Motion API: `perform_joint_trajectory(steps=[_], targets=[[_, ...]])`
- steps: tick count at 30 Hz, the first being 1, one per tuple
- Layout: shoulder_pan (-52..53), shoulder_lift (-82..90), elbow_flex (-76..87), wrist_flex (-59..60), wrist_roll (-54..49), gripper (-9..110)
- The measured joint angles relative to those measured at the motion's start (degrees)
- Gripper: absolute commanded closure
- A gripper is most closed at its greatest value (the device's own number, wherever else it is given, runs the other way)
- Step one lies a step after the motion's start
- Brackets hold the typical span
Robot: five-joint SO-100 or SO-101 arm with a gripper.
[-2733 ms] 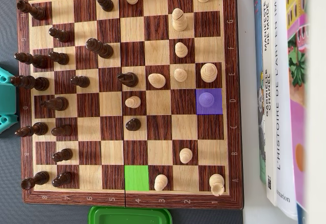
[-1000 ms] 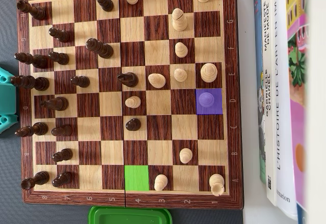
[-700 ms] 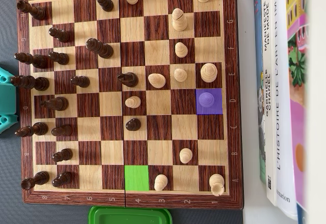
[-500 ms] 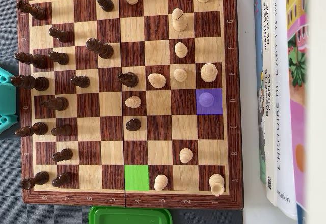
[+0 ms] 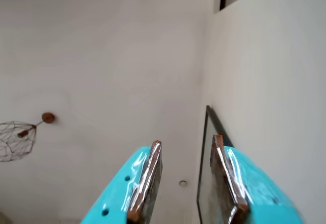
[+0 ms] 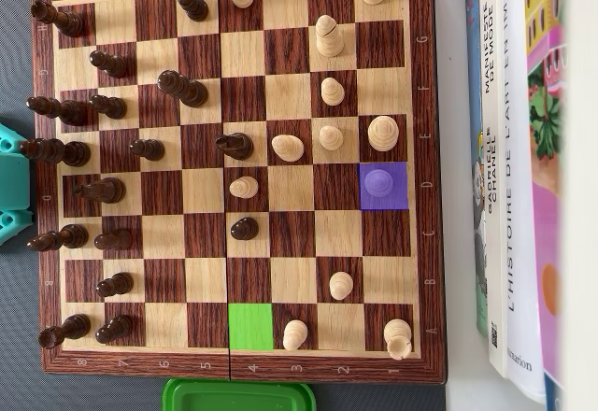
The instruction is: Play chess
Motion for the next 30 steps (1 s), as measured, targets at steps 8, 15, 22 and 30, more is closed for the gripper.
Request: perform_joint_trajectory(steps=[8, 15, 22, 30], targets=[[0.0, -5.6, -8.6, 10.4, 0.0, 87], [0.0, -11.5, -14.2, 16.4, 0.0, 87], [-0.3, -13.9, -19.3, 28.1, -4.6, 87], [-0.4, -14.1, -22.9, 45.9, -7.3, 86]])
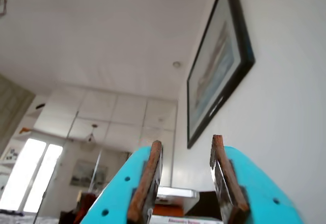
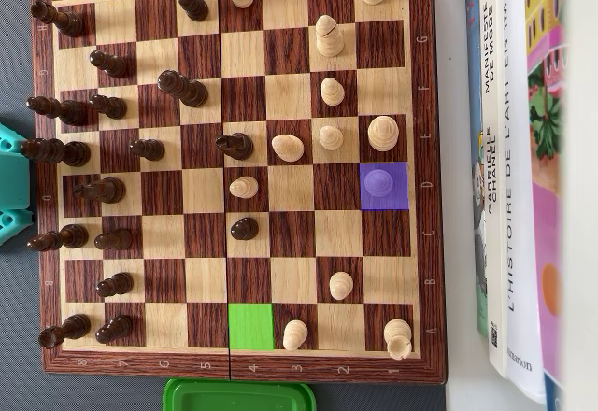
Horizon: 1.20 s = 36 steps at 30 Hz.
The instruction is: Play chess
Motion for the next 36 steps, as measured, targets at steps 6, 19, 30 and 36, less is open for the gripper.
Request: perform_joint_trajectory(steps=[6, 19, 30, 36], targets=[[0.0, 0.0, 0.0, 13.2, 0.0, 87], [0.0, -10.5, -9.4, 34.9, 0.0, 87], [0.0, -25.6, -25.0, 63.9, 0.0, 86], [0.0, -35.8, -34.1, 82.4, 0.3, 86]])
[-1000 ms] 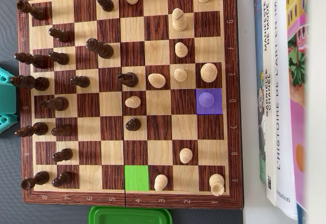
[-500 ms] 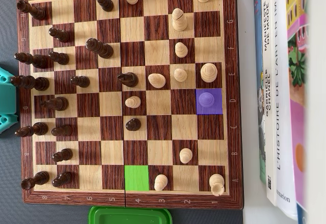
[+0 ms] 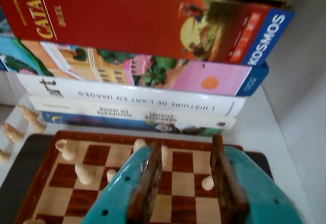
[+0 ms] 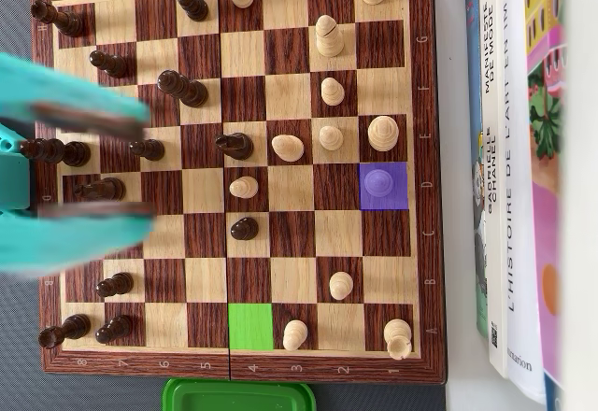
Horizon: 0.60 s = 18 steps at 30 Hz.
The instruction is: Play chess
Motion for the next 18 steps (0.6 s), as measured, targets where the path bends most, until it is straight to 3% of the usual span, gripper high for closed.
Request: perform_joint_trajectory(steps=[18], targets=[[0.0, -32.7, -29.3, 25.6, 13.0, 86]])
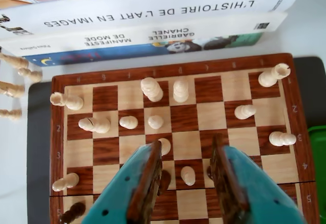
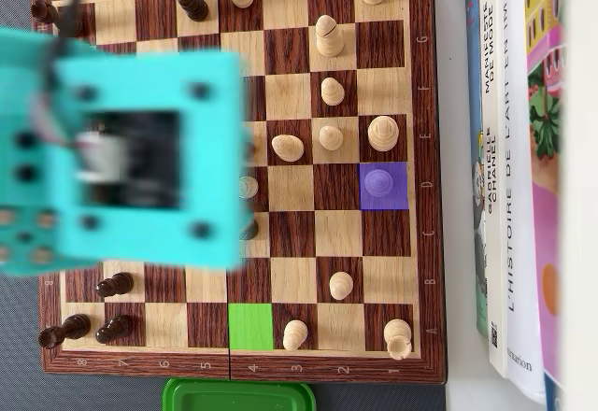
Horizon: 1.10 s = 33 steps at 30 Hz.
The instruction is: Play chess
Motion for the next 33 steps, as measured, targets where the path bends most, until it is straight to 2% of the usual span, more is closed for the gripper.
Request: perform_joint_trajectory(steps=[13, 33], targets=[[0.0, -18.7, -15.5, 4.1, 2.2, 86], [0.4, -37.6, -29.2, 4.3, 2.2, 86]])
